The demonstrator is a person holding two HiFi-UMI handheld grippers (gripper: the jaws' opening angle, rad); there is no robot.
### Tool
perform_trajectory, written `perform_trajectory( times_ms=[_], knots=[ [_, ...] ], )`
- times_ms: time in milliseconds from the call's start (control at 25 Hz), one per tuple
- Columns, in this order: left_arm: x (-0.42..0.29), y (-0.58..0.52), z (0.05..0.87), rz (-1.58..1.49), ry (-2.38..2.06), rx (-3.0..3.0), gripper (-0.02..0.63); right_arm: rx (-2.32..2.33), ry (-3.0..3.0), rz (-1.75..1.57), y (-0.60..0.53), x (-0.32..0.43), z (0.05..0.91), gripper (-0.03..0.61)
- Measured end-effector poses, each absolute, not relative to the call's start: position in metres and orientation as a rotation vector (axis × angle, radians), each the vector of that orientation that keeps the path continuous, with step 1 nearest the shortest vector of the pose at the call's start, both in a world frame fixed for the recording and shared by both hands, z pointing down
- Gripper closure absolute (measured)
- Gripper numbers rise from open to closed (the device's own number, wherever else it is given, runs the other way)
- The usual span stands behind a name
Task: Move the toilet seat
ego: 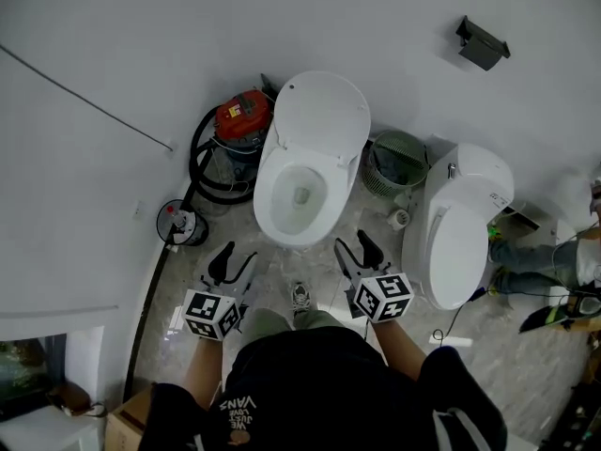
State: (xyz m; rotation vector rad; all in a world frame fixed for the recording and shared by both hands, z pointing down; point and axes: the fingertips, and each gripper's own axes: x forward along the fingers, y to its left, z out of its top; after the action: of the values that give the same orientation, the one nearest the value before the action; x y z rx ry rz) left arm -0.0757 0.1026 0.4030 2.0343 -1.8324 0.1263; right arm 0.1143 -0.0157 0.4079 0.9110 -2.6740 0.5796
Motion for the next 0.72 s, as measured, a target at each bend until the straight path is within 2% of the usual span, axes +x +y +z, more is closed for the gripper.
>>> perform_trajectory(
  times_ms=[720],
  knots=[
    [-0.146,0.013,0.505,0.327,-1.509,2.063,0.408,1.253,-2.401,0.852,-0.049,0.084,0.504,0.379]
  ],
)
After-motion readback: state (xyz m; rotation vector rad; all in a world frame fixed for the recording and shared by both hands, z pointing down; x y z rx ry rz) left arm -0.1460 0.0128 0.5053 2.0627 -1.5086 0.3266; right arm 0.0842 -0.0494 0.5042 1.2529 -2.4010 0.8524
